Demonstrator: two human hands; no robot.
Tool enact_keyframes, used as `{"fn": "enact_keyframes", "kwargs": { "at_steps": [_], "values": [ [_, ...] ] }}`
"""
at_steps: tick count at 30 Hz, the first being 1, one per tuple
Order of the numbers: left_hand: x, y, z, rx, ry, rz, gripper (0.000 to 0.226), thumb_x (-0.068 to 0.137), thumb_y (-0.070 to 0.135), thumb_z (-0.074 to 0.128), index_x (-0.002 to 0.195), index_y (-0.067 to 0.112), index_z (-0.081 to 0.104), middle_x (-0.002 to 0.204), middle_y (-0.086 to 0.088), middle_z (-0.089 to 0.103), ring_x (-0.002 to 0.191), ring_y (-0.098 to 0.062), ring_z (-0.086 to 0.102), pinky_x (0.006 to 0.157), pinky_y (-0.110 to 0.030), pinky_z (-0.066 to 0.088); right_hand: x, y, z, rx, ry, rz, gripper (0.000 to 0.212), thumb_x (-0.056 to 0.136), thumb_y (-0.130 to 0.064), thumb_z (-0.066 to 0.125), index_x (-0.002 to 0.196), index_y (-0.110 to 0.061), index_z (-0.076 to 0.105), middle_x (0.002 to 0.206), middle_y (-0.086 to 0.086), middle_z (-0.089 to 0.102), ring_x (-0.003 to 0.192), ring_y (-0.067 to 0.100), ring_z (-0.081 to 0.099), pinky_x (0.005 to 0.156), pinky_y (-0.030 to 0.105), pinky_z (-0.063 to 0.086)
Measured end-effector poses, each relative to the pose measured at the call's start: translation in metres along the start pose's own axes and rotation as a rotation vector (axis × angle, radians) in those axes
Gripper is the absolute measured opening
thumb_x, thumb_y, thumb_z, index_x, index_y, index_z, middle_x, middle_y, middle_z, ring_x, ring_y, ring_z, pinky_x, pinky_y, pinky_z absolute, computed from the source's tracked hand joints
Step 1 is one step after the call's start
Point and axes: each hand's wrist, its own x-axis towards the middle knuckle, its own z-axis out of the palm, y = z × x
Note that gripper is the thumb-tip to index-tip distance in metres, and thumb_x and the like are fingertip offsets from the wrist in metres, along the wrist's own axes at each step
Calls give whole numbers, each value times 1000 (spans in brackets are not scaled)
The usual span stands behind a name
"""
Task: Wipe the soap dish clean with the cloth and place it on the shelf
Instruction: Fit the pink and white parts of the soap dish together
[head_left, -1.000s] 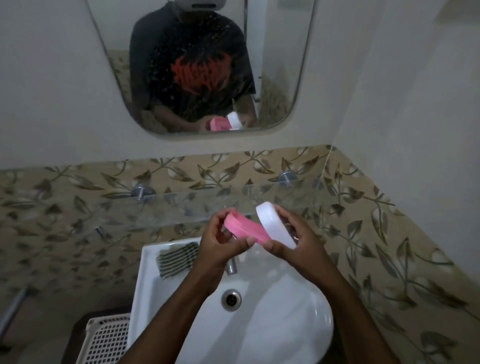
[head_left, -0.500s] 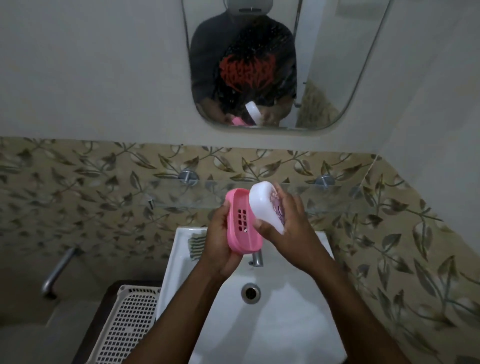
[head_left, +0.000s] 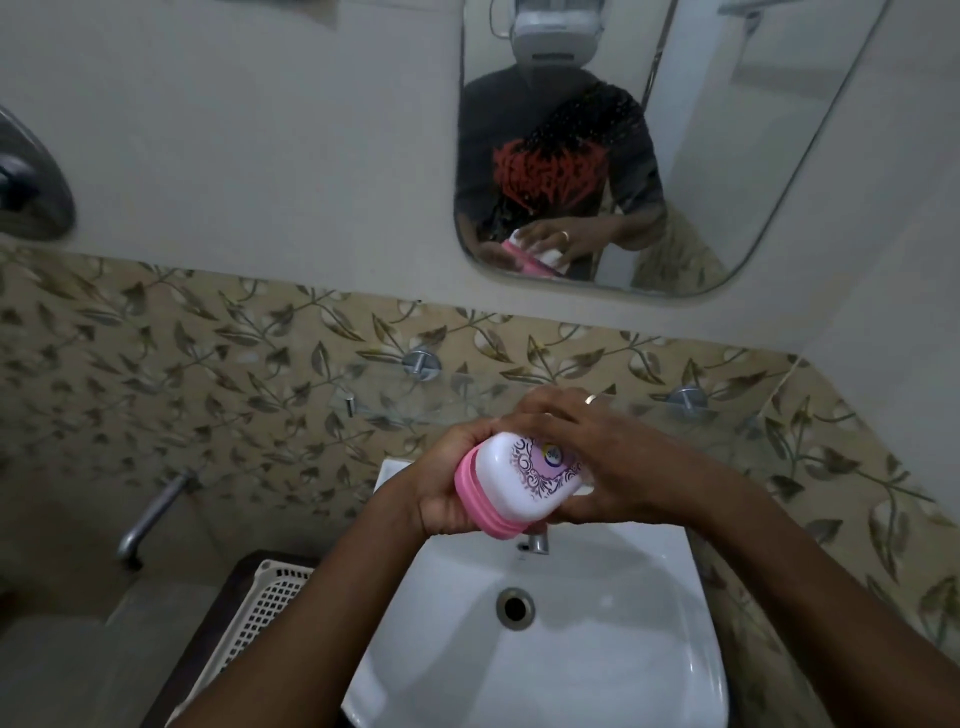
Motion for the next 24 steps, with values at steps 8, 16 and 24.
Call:
{"fn": "enact_keyframes", "kwargs": {
  "at_steps": [8,16,24],
  "values": [
    [-5,-4,2,26,16,-3,77,61,33,86,125,1,58,120,-21,59,96,-37,62,77,-47,58,2,-8,1,-60,12,-82,74,79,-36,75,143,-36,37,148,-10,38,143,13,28,103,30,43],
    [-3,-7,5,55,38,29,49,83,36,63,122,5,63,119,-21,62,97,-35,63,74,-46,58,-4,-5,6,-72,22,-70,78,77,-38,77,143,-36,35,143,-5,41,135,17,38,94,37,51],
    [1,-7,7,43,58,30,45,90,32,54,125,5,59,117,-23,62,94,-37,65,71,-46,59,-10,-3,6,-113,37,-74,74,78,-41,73,142,-38,35,141,-5,42,128,18,43,87,38,53]
  ]
}}
